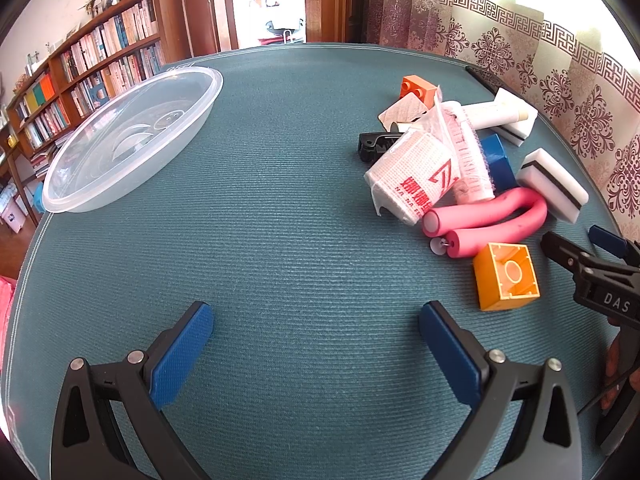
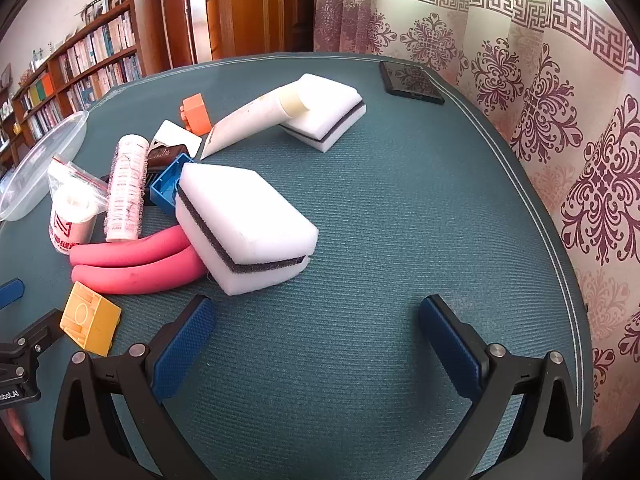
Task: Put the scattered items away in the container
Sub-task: 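Grasp the bagged white tape roll with the left tool while the right tool grasps the white sponge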
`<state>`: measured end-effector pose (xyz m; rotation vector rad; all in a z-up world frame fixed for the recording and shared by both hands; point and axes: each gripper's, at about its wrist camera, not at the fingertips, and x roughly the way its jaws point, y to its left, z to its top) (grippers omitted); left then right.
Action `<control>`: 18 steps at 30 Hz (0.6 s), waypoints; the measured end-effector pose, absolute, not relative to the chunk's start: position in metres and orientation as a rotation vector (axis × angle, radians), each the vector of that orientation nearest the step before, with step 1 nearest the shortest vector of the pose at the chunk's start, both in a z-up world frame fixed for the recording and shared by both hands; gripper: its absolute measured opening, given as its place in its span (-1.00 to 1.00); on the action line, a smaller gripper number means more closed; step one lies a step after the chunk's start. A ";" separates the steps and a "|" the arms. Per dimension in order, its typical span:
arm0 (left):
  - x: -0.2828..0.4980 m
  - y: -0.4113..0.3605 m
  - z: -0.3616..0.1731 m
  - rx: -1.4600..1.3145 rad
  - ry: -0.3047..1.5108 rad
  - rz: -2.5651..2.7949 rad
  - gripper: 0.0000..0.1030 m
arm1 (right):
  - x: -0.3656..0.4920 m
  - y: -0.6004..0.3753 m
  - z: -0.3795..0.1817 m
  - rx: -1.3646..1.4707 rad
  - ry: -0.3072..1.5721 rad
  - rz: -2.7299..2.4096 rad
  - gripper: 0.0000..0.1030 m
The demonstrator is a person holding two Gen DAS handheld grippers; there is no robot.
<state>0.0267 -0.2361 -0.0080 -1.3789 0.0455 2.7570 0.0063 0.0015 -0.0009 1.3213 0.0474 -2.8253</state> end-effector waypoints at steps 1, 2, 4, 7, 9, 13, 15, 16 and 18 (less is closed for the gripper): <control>0.024 -0.236 -0.008 -1.380 0.041 2.755 1.00 | 0.007 0.001 -0.001 1.320 0.048 -2.822 1.00; 0.024 -0.237 -0.008 -1.379 0.038 2.753 1.00 | 0.009 0.001 -0.001 1.318 0.052 -2.817 1.00; 0.024 -0.238 -0.008 -1.379 0.039 2.747 1.00 | 0.011 0.002 -0.001 1.314 0.061 -2.806 1.00; 0.022 -0.238 -0.008 -1.372 0.059 2.725 1.00 | 0.014 0.003 -0.001 1.306 0.077 -2.785 1.00; 0.020 -0.239 -0.007 -1.361 0.090 2.695 1.00 | 0.015 0.003 -0.001 1.302 0.087 -2.775 1.00; 0.013 -0.239 -0.005 -1.350 0.133 2.651 1.00 | 0.017 0.003 -0.001 1.301 0.104 -2.765 1.00; 0.010 -0.239 -0.004 -1.350 0.134 2.639 1.00 | 0.017 0.003 -0.001 1.302 0.108 -2.767 1.00; 0.008 -0.240 -0.003 -1.349 0.126 2.633 1.00 | 0.017 0.003 -0.001 1.303 0.108 -2.767 1.00; 0.005 -0.239 0.000 -1.341 0.100 2.618 1.00 | 0.017 0.003 -0.001 1.304 0.108 -2.767 1.00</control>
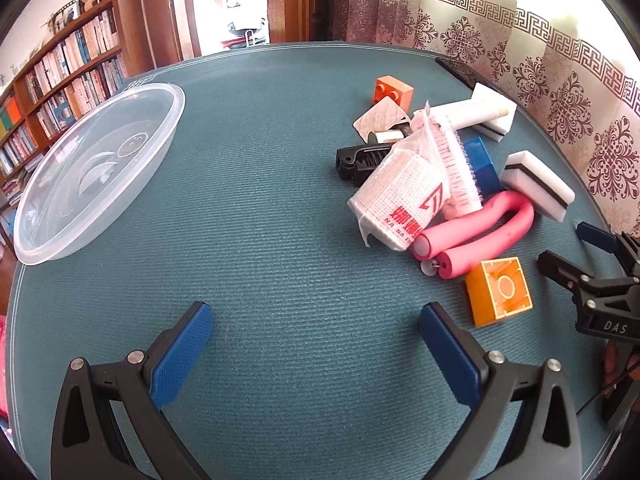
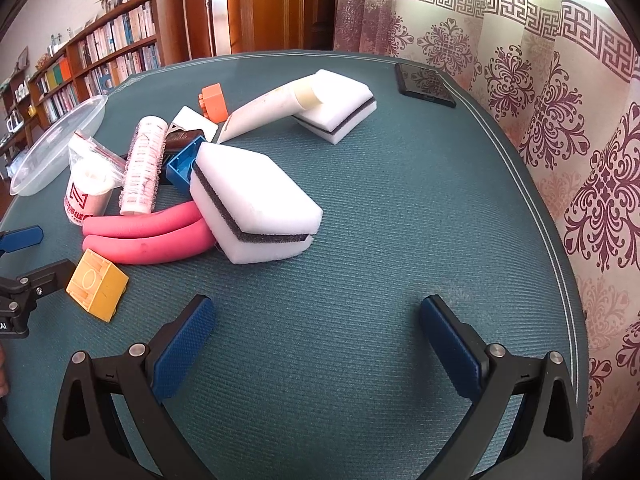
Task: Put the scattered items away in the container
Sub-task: 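Grasp the bagged white tape roll with the left tool while the right tool grasps the white sponge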
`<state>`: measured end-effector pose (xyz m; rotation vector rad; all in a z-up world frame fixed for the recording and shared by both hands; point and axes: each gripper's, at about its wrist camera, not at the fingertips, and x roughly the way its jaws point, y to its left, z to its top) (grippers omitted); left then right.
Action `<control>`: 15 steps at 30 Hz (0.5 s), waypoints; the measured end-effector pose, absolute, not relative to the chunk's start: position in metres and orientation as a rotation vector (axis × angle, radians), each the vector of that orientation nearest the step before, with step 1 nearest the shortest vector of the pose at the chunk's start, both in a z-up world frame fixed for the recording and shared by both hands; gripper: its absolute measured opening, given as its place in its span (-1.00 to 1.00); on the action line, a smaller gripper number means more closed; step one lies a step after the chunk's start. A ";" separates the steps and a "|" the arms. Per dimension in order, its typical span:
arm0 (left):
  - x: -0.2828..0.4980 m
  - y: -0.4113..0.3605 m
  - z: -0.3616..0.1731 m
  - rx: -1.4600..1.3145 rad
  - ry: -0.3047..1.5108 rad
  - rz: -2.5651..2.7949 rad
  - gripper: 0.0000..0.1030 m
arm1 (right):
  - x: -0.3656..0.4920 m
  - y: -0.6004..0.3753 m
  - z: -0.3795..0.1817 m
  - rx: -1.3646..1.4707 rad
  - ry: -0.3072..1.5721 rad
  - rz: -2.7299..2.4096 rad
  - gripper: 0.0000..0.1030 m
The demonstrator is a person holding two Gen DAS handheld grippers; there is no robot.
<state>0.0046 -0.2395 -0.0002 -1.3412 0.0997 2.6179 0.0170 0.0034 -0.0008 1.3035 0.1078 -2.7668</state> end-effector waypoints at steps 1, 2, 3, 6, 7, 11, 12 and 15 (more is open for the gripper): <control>0.003 -0.239 0.001 -1.338 0.087 2.611 1.00 | 0.017 0.003 -0.001 1.304 0.109 -2.767 1.00; 0.001 -0.239 0.003 -1.333 0.072 2.601 1.00 | 0.017 0.004 -0.001 1.303 0.108 -2.767 1.00; -0.001 -0.239 0.005 -1.327 0.064 2.594 1.00 | 0.017 0.004 -0.001 1.303 0.108 -2.767 1.00; -0.010 -0.234 0.010 -1.299 0.085 2.593 1.00 | 0.017 0.004 -0.001 1.302 0.107 -2.767 1.00; -0.012 -0.233 0.011 -1.292 0.093 2.593 1.00 | 0.017 0.003 -0.001 1.302 0.108 -2.767 1.00; -0.029 -0.221 0.022 -1.245 0.186 2.611 1.00 | 0.018 0.004 -0.001 1.303 0.106 -2.766 1.00; -0.031 -0.219 0.024 -1.238 0.202 2.604 1.00 | 0.017 0.004 -0.001 1.303 0.106 -2.766 1.00; -0.033 -0.216 0.034 -1.198 0.288 2.602 1.00 | 0.017 0.004 -0.001 1.303 0.106 -2.766 1.00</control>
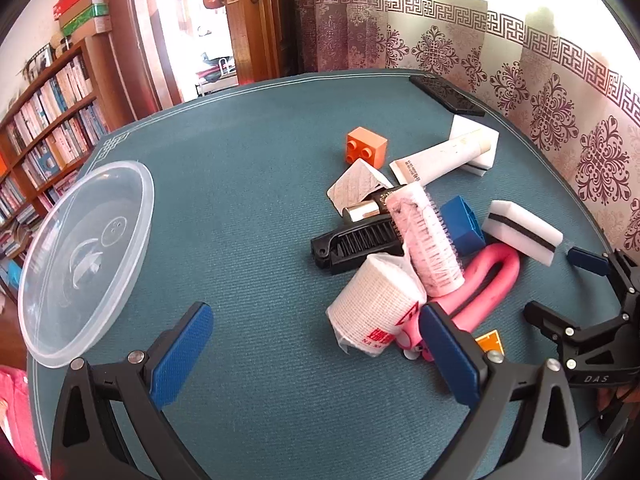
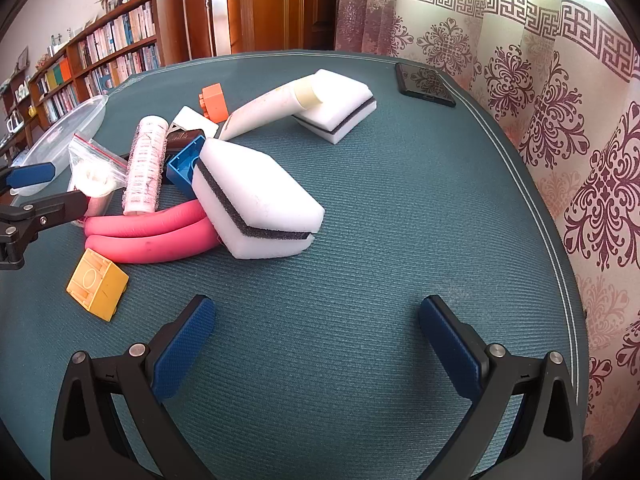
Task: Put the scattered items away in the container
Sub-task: 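Grasp the bagged white tape roll with the left tool while the right tool grasps the white sponge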
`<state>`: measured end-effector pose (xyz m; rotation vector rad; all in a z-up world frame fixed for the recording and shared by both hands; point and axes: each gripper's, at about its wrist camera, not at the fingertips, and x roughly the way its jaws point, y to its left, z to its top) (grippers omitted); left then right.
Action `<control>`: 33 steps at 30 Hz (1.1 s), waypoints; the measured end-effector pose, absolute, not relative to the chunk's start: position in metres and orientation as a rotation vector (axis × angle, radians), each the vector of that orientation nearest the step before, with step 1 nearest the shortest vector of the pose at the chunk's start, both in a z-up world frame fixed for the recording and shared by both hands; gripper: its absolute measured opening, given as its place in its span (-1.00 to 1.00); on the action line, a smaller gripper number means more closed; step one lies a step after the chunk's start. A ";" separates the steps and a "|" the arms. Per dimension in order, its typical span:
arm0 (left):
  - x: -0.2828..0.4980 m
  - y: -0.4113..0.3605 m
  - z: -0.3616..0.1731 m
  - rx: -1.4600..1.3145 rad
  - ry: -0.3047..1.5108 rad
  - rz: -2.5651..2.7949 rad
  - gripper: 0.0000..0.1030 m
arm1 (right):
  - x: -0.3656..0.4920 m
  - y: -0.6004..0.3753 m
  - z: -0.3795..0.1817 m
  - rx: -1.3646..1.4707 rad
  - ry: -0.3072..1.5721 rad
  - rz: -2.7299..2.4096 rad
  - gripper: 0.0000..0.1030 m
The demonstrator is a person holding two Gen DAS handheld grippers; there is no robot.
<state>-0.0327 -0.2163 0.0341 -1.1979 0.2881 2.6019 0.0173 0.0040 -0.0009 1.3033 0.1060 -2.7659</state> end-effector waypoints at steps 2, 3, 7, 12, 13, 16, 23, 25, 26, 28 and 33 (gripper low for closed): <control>-0.032 -0.214 0.039 -1.168 0.354 2.613 1.00 | 0.017 0.004 -0.001 1.303 0.106 -2.766 1.00; -0.034 -0.212 0.041 -1.162 0.363 2.614 1.00 | 0.017 0.004 -0.001 1.303 0.106 -2.766 1.00; -0.036 -0.208 0.040 -1.176 0.363 2.581 1.00 | 0.017 0.004 -0.001 1.303 0.106 -2.766 1.00; -0.029 -0.196 0.031 -1.163 0.429 2.568 1.00 | 0.018 0.005 0.000 1.298 0.099 -2.766 1.00; -0.029 -0.194 0.029 -1.165 0.423 2.560 1.00 | 0.018 0.005 0.000 1.295 0.097 -2.767 1.00; -0.030 -0.188 0.026 -1.167 0.413 2.545 1.00 | 0.019 0.007 0.001 1.285 0.082 -2.765 1.00; -0.033 -0.194 0.022 -1.173 0.331 2.509 0.87 | 0.025 0.008 0.006 1.230 0.016 -2.751 1.00; -0.034 -0.196 0.022 -1.171 0.305 2.495 0.83 | 0.027 0.007 0.009 1.203 0.013 -2.757 1.00; -0.033 -0.197 0.022 -1.168 0.296 2.489 0.81 | 0.028 0.006 0.011 1.189 0.015 -2.761 1.00; -0.033 -0.198 0.022 -1.164 0.276 2.478 0.77 | 0.031 0.004 0.014 1.162 0.020 -2.765 1.00; -0.034 -0.200 0.023 -1.155 0.210 2.432 0.46 | 0.035 -0.005 0.023 1.095 0.042 -2.769 1.00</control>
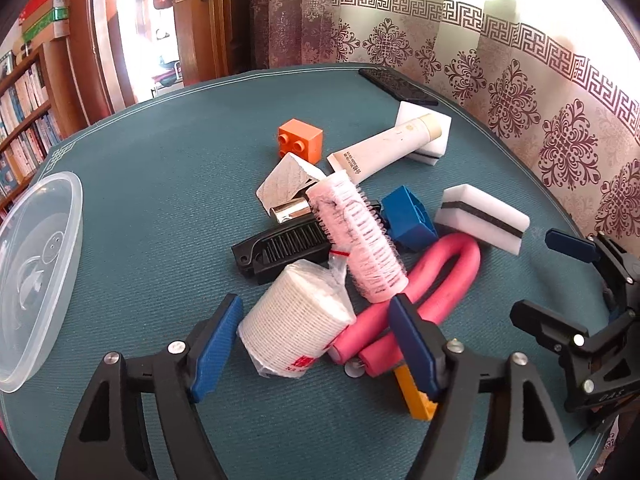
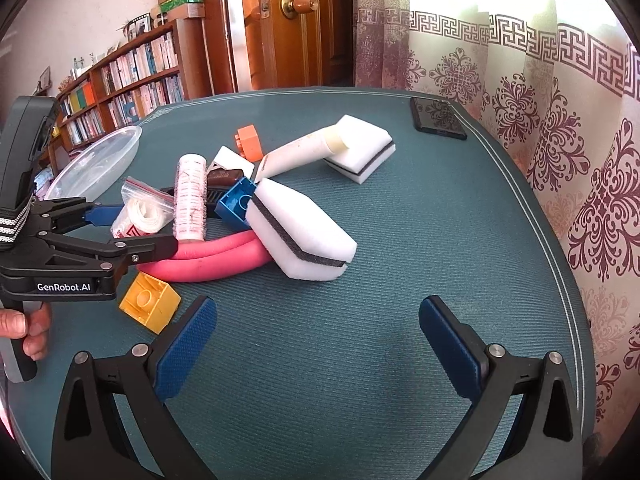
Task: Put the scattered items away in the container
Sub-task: 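Grasp the bagged white tape roll with the left tool while the right tool grasps the white sponge, then carry tape roll and sponge into the clear bowl and open both tools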
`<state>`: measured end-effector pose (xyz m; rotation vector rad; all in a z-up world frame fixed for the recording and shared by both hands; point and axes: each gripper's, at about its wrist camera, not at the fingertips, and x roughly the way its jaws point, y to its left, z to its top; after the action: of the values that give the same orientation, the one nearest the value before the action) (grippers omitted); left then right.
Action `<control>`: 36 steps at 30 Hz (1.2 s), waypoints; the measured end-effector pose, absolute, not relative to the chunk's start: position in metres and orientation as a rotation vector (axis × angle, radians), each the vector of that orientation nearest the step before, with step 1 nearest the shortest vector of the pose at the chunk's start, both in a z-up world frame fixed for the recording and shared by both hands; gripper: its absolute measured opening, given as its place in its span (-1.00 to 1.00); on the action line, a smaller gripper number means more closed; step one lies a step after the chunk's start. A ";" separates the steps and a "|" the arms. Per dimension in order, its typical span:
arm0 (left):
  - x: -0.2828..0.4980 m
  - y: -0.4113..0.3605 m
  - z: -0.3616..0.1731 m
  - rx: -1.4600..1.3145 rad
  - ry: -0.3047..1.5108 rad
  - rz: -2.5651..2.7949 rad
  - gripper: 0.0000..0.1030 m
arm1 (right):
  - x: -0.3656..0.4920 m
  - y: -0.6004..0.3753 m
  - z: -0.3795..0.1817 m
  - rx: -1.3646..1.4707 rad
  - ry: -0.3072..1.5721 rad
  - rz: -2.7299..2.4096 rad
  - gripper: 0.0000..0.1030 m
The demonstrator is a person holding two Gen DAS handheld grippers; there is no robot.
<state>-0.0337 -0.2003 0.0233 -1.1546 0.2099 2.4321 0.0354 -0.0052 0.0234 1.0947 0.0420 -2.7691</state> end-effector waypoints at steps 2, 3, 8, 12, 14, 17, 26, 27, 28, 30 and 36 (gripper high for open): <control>-0.034 -0.200 0.024 -1.148 0.211 2.430 0.45 | 0.035 -0.010 0.030 1.067 0.063 -2.772 1.00; -0.033 -0.201 0.024 -1.144 0.210 2.429 0.43 | 0.033 -0.012 0.033 1.055 0.076 -2.776 0.98; -0.035 -0.206 0.025 -1.137 0.175 2.431 0.23 | 0.019 -0.013 0.039 1.050 0.051 -2.774 0.60; -0.038 -0.217 0.024 -1.153 0.128 2.446 0.08 | 0.007 -0.012 0.035 1.078 0.017 -2.767 0.37; -0.038 -0.221 0.023 -1.153 0.129 2.454 0.08 | 0.002 -0.012 0.032 1.091 0.022 -2.768 0.18; -0.039 -0.222 0.021 -1.156 0.125 2.454 0.08 | -0.002 -0.012 0.030 1.101 0.002 -2.760 0.07; -0.045 -0.217 0.015 -1.173 0.121 2.460 0.08 | -0.003 -0.010 0.029 1.088 0.003 -2.754 0.07; -0.045 -0.217 0.015 -1.172 0.122 2.461 0.07 | -0.003 -0.009 0.029 1.087 -0.010 -2.751 0.03; -0.044 -0.217 0.015 -1.171 0.126 2.463 0.07 | -0.003 -0.008 0.029 1.086 -0.024 -2.750 0.01; -0.041 -0.218 0.016 -1.167 0.139 2.473 0.07 | -0.002 -0.008 0.029 1.082 -0.046 -2.750 0.00; -0.033 -0.225 0.025 -1.129 0.213 2.539 0.07 | 0.001 0.001 0.031 1.085 -0.177 -2.735 -0.02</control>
<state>-0.0327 -0.2249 0.0248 -1.1287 0.2128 2.5386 0.0008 0.0008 0.0313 1.0848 -0.1767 -2.7346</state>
